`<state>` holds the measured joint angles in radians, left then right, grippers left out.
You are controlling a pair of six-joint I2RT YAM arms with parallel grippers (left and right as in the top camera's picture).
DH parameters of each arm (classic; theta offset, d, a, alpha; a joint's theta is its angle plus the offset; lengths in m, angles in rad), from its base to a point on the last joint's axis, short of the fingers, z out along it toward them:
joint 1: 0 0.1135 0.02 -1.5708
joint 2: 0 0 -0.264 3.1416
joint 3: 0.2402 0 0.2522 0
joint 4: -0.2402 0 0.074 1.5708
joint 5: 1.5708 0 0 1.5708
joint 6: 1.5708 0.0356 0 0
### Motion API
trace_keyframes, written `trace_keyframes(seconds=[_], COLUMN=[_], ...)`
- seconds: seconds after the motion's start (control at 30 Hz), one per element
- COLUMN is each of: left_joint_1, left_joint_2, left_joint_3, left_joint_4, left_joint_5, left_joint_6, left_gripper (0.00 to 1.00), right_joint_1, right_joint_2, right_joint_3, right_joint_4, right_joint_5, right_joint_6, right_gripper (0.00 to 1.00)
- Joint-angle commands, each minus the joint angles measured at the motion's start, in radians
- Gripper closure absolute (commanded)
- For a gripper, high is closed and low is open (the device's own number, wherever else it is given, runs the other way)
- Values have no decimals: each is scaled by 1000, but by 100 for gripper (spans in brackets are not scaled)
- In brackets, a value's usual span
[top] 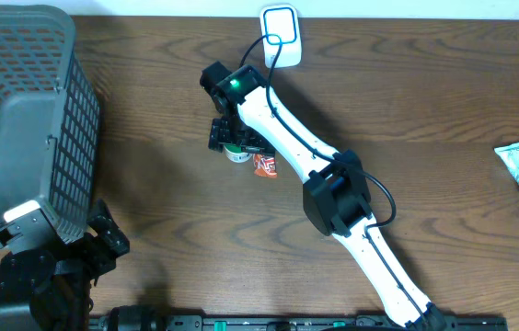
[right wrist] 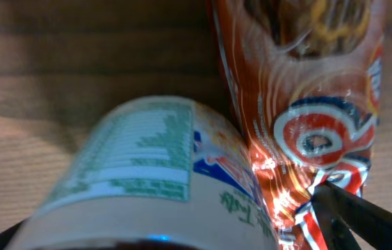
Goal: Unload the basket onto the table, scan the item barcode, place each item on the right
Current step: 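Reach the right gripper toward the Knorr jar and Top bar, then grasp the green-lidded Knorr jar with the right gripper and lift it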
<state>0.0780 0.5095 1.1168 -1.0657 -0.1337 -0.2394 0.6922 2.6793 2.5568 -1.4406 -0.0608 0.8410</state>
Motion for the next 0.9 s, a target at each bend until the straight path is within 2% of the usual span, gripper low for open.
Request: trace_keyframes(seconds=[0.0,0.07,0.13,0.3,0.43,0.63,0.77,0.87], left_joint_1=[5,5,5,5,5,5,5,5], left_joint_2=[-2,-2,-2,-2,-2,-2,-2,-2], left_joint_3=[0,0,0,0,0,0,0,0], left_joint_4=[3,3,3,3,3,3,3,3], left_joint_5=[-8,-8,-8,-8,-9,-9,-8,-8], left_joint_6=[1,1,1,1,1,1,1,1], left_gripper=[2,2,2,2,2,2,2,2], right_joint_1=[-5,-11,-17,-24,-48,-139,-211,-270], right_joint_2=[1,1,1,-5,-33,-138,-246,-322], right_joint_3=[11,11,11,20,73,208,212,212], right_joint_4=[35,47,40,18,-73,-259,-258,-258], right_joint_5=[27,33,24,-60,-62,-100,-284,-315], right_joint_6=[-36,-43,-48,-110,-131,-222,-359,-376], right_gripper=[11,30,55,72,72,65,61,62])
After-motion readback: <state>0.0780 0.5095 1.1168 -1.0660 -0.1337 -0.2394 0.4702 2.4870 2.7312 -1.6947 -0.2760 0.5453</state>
